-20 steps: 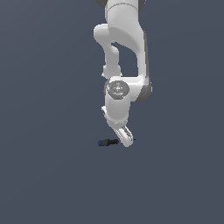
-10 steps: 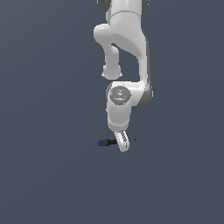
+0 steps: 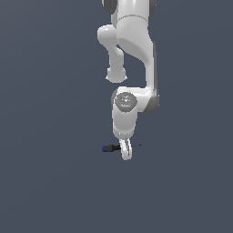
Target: Pick up the object and move it to a goal position.
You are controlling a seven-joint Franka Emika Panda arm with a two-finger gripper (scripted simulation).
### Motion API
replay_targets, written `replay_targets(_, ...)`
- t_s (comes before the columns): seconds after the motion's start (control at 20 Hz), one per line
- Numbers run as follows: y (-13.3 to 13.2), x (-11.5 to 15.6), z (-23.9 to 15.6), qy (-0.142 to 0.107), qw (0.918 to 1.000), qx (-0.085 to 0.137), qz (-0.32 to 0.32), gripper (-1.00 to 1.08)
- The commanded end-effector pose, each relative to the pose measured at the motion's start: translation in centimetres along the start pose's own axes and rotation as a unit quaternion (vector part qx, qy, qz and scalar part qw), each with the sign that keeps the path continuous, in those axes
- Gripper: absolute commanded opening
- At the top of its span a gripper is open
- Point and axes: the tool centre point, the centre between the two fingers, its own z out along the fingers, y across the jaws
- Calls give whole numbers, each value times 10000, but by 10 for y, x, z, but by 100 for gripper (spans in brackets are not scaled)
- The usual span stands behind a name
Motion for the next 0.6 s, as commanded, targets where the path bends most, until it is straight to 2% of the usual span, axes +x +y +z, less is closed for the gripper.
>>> replay_targets(0.0, 0, 0, 1, 4, 10000, 2, 71, 100)
replay_targets(0.3, 0, 0, 4, 4, 10000, 1, 64, 100)
replay_targets(0.55, 0, 0, 25, 3, 10000, 1, 75, 100)
